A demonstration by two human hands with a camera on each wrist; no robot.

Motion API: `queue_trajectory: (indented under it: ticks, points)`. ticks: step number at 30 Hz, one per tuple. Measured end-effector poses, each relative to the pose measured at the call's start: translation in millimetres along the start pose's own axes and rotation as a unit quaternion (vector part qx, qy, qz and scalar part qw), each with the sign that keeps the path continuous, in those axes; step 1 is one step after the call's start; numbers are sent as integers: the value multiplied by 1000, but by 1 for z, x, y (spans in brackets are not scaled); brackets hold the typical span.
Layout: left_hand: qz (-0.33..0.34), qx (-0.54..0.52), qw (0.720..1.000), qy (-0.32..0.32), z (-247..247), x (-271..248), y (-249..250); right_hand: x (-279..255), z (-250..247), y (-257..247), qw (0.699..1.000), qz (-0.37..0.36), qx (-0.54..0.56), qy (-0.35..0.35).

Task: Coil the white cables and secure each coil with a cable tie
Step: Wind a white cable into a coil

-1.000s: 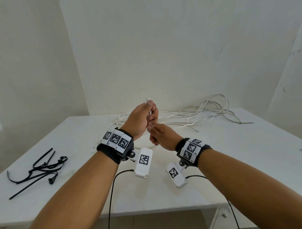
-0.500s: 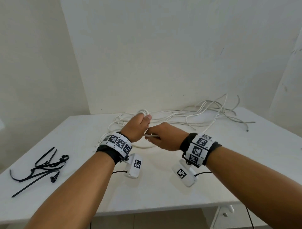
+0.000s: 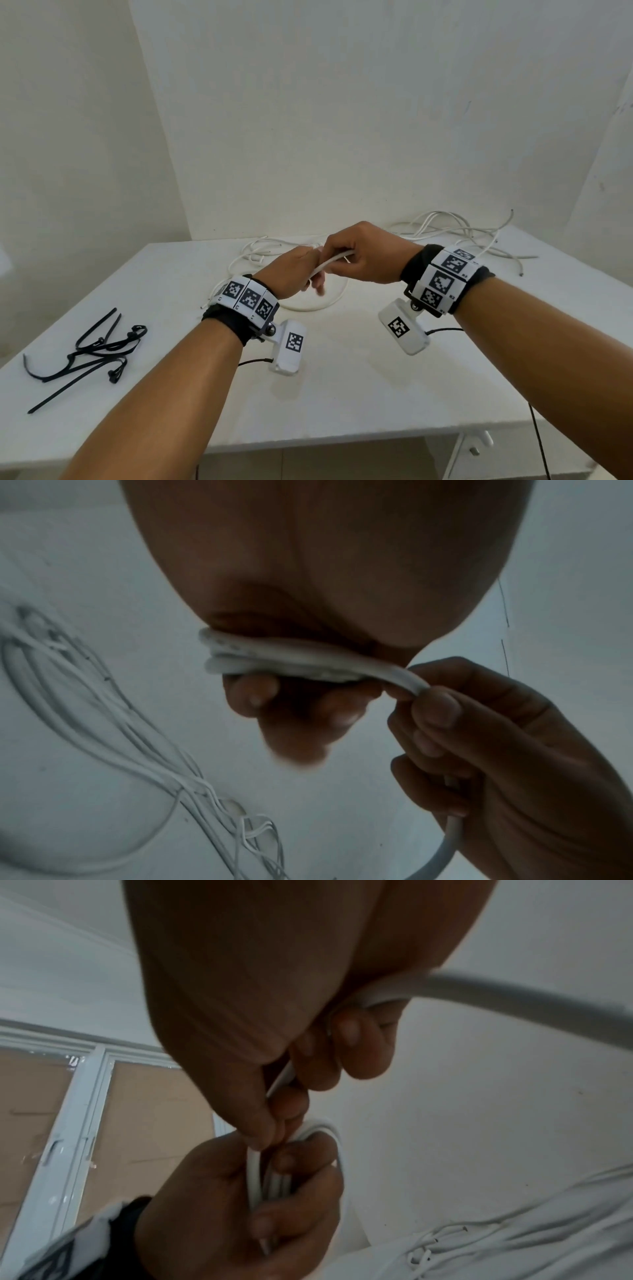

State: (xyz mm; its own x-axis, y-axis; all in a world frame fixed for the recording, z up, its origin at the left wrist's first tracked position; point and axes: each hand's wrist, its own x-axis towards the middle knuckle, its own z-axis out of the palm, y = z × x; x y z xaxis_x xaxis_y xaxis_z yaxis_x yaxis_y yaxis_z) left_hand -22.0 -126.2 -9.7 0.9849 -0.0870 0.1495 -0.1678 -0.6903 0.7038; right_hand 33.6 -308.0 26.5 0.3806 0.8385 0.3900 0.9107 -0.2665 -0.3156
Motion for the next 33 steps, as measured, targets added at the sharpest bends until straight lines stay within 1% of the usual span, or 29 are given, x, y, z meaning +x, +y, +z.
queue_trajectory:
  ticks: [1,2,3,5,8,12,14,17,19,21,25,30,32,33]
  points:
    - [1,-46,999,-5,1,-1,2,1,-2,1,1000,1,7,3]
    - [-3,-114,993,-5,4,-3,5,2,-4,2,1000,4,19,8]
    - [-9,-182,983,-3,6,-4,8,3,-6,2,999,7,34,14]
    - [-23,-270,962,-4,11,-5,10,5,-9,4,997,18,64,29]
    - [-26,-328,944,-36,15,-9,9,7,-17,10,990,46,112,76]
    - [8,-393,916,-76,10,-15,12,6,-21,23,972,70,182,128]
    - [26,-424,902,-81,6,-17,18,6,-14,28,959,86,230,142]
    - [69,-450,887,-70,2,-19,30,7,3,34,925,95,331,158]
    - [104,-457,881,-65,1,-18,36,6,18,32,917,92,355,156]
    - [126,-461,876,-59,2,-14,40,5,33,29,917,103,354,150]
    - [116,-482,869,-18,6,-9,40,3,54,20,924,162,320,135]
    - [109,-470,874,55,14,2,34,5,68,15,934,186,285,112]
    - [102,-456,879,96,16,7,31,4,70,14,943,200,252,85]
    - [96,-437,886,119,16,10,29,3,72,13,950,205,226,64]
